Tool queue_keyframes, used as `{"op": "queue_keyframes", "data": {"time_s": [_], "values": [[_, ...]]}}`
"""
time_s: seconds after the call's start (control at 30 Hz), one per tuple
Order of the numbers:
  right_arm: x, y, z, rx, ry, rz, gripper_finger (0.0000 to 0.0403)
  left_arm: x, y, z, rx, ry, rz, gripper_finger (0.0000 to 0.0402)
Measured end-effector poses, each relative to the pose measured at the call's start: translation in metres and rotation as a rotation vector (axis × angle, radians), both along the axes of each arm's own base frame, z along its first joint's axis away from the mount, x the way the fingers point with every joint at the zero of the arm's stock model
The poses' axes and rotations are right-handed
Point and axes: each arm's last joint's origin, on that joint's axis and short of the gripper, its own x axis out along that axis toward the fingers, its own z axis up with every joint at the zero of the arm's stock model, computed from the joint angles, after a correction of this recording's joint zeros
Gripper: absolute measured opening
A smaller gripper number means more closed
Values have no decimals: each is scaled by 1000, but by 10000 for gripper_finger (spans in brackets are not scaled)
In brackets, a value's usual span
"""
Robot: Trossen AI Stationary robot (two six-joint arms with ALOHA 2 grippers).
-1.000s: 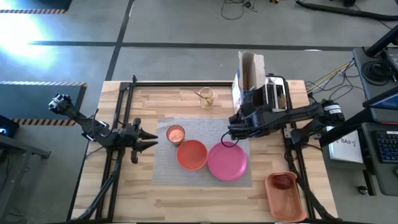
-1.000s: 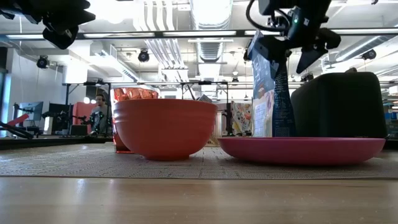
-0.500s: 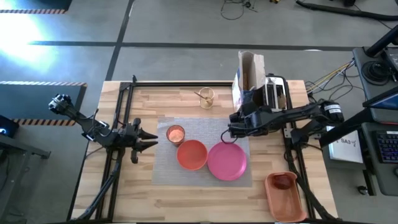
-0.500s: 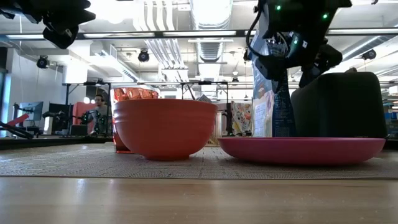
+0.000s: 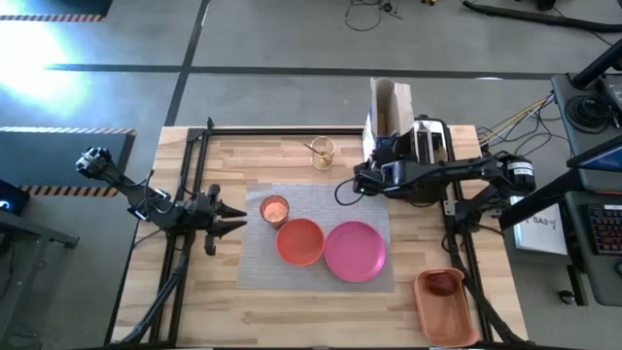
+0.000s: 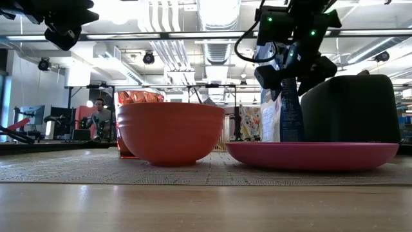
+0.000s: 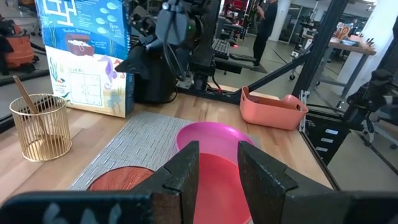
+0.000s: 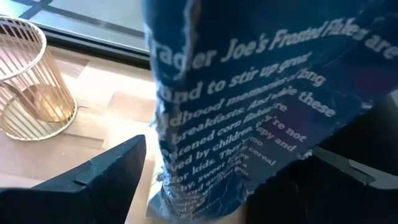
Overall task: Arrange a breakfast setting
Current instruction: Pour the cereals from the blue cereal box into the orange bowl
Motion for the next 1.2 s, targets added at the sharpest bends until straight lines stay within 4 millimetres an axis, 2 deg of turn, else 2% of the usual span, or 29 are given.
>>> {"op": "queue_keyframes", "data": {"time_s": [0.3, 0.53, 0.73, 1.03, 1.2], "values": [[-1, -1, -2, 11, 18, 9, 354, 0, 0, 0, 27, 2, -1, 93], [-2, -2, -4, -42, 32, 7, 354, 0, 0, 0, 27, 3, -1, 93], [5, -5, -2, -68, -49, -3, 354, 0, 0, 0, 28, 4, -1, 93], [3, -20, -2, -82, -41, -36, 352, 0, 0, 0, 28, 5, -2, 93], [0, -28, -2, -74, -35, -59, 328, 0, 0, 0, 31, 5, -3, 93]]}}
